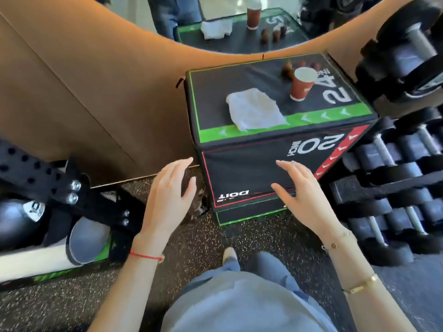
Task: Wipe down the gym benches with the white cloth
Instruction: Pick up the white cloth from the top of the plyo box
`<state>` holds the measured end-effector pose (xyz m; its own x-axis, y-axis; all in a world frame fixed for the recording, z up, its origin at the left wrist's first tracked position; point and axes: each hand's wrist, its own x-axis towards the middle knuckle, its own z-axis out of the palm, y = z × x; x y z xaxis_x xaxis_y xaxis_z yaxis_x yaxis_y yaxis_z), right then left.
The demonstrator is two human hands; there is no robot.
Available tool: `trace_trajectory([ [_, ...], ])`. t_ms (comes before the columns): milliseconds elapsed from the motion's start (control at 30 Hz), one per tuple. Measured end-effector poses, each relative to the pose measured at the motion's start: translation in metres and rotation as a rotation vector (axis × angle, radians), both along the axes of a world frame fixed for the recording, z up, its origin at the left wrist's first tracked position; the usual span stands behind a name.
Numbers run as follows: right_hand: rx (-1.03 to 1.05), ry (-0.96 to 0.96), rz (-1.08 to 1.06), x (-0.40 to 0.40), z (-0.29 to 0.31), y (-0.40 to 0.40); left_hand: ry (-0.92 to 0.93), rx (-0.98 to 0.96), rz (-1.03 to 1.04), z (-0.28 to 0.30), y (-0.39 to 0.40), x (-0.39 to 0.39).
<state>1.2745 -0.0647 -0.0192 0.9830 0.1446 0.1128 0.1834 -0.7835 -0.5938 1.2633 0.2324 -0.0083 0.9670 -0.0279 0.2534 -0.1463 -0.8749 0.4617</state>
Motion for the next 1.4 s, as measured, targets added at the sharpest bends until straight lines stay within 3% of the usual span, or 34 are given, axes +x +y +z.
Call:
trace_trajectory([
  [433, -0.079, 0.051, 0.099, 0.222, -0.029, 0.008, 0.094, -0.02, 0.043, -0.016, -0.032, 0.154],
  [633, -0.339, 0.101, 0.209, 0.313, -0.046, 0.026, 0.128, -0.023, 0.142, -0.021, -0.045, 0.19],
  [767, -0.461, 0.115, 0.249, 0.327, -0.052, 0.031, 0.133, -0.024, 0.191, -0.022, -0.053, 0.207],
  [933, -0.453, 0.032, 0.239, 0.329, -0.068, 0.025, 0.151, -0.027, 0.217, -0.024, -0.062, 0.221],
  [1200, -0.205, -0.008, 0.206, 0.316, -0.068, 0.025, 0.166, -0.055, 0.13, -0.027, -0.068, 0.235],
  [1400, -0.027, 0.014, -0.047, 0.282, -0.05, 0.011, 0.124, -0.065, -0.041, -0.026, -0.056, 0.251],
])
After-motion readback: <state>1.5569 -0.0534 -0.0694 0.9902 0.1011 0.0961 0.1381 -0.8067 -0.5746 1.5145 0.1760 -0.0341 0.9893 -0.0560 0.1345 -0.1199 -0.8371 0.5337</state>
